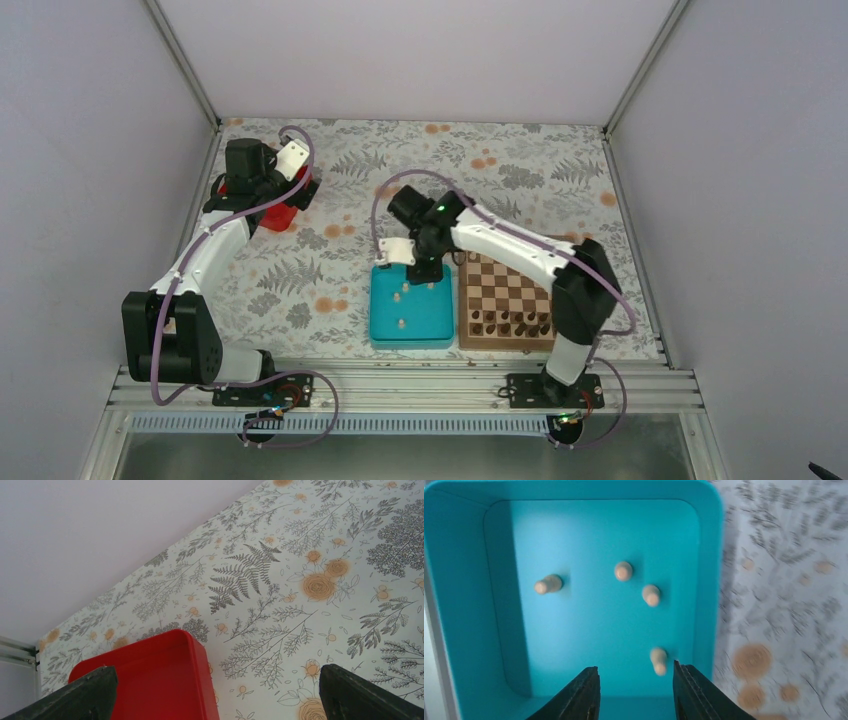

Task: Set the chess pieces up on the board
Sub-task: Pick up the chess piece from the storage box.

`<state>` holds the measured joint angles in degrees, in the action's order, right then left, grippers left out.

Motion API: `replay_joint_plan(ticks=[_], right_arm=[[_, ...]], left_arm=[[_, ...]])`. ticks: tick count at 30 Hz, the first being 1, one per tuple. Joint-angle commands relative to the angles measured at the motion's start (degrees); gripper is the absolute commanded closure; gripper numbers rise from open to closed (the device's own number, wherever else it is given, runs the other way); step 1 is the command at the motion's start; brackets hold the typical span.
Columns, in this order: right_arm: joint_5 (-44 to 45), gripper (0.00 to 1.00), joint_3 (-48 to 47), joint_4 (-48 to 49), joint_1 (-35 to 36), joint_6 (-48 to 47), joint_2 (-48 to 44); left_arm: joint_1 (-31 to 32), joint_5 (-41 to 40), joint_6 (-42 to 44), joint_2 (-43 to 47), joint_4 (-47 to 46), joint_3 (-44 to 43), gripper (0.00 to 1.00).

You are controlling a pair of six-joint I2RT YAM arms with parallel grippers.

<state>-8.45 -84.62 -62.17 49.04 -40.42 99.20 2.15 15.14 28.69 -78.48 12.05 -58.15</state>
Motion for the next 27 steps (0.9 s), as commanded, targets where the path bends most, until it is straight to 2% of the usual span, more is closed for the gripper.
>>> replay_joint_plan(ticks=[1, 7, 27], right_arm=[[1.1, 0.6, -0.4, 4.5, 2.9, -0.8, 5.3], [0.3, 0.59, 0.2, 9.3, 4.8, -2.4, 9.7], [-0.8, 0.58, 2.9, 11.2, 7.6, -3.1, 15.4]], left_arm=[[0.2, -0.4, -0.7, 0.2, -1.7, 0.9, 0.0], [0.2, -0.9, -0.9, 0.0, -2.0, 1.2, 0.0], [0.2, -0.4, -1.1, 0.0, -2.0, 1.3, 0.0]])
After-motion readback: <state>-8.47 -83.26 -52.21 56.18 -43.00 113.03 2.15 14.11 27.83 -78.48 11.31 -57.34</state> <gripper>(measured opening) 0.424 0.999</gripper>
